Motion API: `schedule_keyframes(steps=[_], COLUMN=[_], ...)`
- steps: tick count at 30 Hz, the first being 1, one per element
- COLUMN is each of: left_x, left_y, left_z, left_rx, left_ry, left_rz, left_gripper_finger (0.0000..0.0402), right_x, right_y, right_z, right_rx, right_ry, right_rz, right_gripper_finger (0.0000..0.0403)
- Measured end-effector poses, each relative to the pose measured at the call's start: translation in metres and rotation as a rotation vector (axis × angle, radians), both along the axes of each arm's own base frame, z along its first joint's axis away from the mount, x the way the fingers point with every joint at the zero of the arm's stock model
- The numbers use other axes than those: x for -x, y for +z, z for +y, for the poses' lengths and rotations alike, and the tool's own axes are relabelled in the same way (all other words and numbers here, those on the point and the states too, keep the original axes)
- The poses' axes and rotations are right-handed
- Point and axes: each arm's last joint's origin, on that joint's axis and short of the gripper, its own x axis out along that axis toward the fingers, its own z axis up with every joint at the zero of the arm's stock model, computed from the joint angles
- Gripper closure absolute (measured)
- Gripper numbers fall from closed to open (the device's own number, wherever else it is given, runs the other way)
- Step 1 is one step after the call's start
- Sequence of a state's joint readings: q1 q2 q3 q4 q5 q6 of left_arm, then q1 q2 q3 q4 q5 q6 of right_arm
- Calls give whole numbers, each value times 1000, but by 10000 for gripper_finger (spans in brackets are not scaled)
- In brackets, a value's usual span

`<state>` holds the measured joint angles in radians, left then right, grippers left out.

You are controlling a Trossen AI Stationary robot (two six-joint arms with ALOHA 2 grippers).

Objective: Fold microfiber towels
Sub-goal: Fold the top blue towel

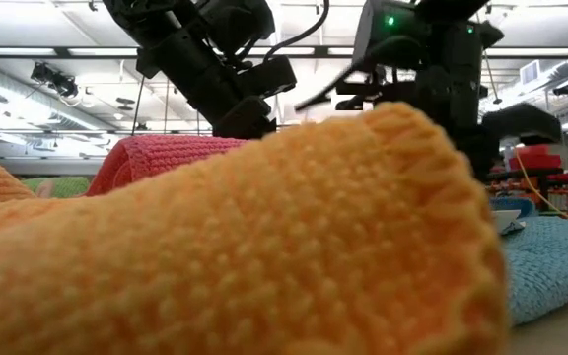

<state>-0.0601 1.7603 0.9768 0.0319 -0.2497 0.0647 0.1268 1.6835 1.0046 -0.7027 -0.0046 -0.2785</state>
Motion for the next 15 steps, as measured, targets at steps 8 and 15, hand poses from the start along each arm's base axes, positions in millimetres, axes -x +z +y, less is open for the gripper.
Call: schedule_keyframes(steps=[8,15], left_x=[0,0], left_y=[0,0], left_z=[0,0], left_rx=[0,0], left_ry=[0,0], left_rz=[0,0], left_gripper_finger=[278,281], right_x=[9,20], right_y=[18,28], right_z=[-2,-6], right_rx=[-10,69], right_ry=[-121,-195], right_rz=[-18,-1], right_gripper_finger=[256,245])
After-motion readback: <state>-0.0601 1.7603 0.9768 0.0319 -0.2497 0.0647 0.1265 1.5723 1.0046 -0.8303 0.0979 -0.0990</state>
